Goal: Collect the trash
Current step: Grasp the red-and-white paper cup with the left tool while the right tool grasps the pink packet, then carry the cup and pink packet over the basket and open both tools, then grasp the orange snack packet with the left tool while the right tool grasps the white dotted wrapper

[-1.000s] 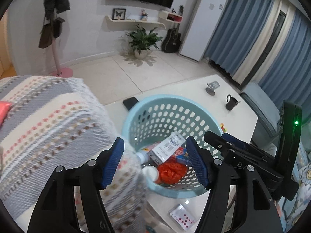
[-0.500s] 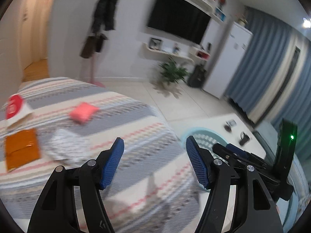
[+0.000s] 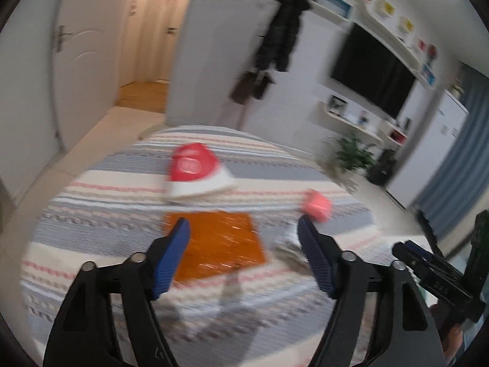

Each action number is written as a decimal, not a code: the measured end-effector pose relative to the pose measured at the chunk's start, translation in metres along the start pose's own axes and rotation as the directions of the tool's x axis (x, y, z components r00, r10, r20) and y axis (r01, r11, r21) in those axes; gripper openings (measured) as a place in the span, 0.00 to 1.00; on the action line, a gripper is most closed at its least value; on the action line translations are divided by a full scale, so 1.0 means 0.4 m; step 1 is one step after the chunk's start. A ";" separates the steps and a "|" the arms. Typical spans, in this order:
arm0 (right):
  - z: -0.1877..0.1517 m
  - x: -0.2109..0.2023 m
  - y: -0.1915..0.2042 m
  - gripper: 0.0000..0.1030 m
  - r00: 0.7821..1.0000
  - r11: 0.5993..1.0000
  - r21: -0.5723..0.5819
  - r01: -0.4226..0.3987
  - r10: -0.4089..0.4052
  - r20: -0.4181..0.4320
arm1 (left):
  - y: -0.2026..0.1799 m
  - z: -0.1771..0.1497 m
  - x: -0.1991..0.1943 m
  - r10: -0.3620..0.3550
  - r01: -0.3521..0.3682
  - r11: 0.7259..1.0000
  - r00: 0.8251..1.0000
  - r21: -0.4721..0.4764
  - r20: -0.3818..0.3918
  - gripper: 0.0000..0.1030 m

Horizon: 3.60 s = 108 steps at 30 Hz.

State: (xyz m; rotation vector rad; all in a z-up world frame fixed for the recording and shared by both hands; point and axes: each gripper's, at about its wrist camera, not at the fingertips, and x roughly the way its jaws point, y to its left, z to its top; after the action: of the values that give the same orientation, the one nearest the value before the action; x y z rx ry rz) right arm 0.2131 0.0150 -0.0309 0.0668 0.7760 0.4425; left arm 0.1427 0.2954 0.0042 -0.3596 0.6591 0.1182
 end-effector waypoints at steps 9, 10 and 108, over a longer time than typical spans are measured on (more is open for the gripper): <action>0.040 0.178 0.037 0.58 0.986 0.996 0.029 -0.084 0.087 -0.142 | 0.136 0.093 0.156 -0.013 -0.002 0.990 0.994 -0.143 -0.107 0.83; 0.042 0.195 0.037 0.58 0.982 0.995 0.045 -0.094 0.100 -0.161 | 0.141 0.102 0.177 -0.014 -0.005 0.987 0.993 -0.160 -0.117 0.84; -0.272 -0.218 -0.770 0.47 0.936 0.812 0.466 0.351 -0.312 -0.162 | -0.959 -0.381 0.354 -0.319 0.505 0.792 0.821 0.342 -0.474 0.70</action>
State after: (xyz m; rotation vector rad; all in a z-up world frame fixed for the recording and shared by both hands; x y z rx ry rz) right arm 0.1947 -0.3112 -0.1184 0.3851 0.9442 -0.0982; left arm 0.2506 -0.1180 -0.0839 -0.0614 0.9643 -0.5548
